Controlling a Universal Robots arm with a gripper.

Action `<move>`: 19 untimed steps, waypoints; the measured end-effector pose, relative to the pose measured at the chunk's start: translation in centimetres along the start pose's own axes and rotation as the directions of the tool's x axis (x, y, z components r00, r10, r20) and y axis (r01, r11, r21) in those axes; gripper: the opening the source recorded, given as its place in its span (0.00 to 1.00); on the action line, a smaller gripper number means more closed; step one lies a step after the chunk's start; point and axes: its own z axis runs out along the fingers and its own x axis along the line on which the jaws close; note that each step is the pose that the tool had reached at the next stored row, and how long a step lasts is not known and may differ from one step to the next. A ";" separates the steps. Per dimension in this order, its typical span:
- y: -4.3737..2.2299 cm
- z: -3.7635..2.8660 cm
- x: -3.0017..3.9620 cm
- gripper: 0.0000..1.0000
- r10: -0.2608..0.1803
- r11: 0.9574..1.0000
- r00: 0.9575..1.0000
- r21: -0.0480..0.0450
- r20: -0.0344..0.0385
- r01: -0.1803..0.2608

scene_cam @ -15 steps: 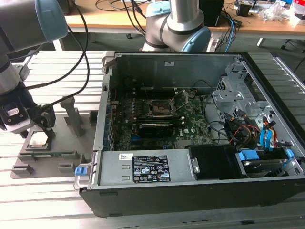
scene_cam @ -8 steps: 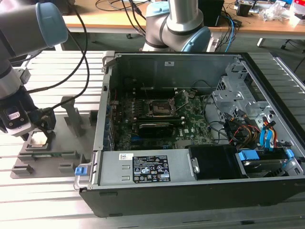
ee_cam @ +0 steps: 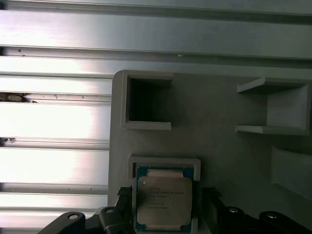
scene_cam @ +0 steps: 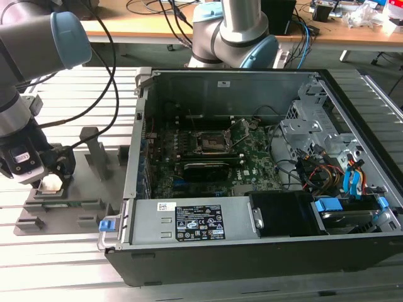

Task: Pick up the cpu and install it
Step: 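Pick up the cpu and move it towards the insertion slot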

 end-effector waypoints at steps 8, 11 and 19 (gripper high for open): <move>0.01 0.14 0.17 0.68 0.000 1.000 1.000 0.000 0.000 0.000; 0.01 0.14 0.19 0.60 0.000 1.000 1.000 0.000 0.000 0.000; 0.01 0.15 0.22 0.55 0.000 1.000 1.000 0.000 0.000 0.000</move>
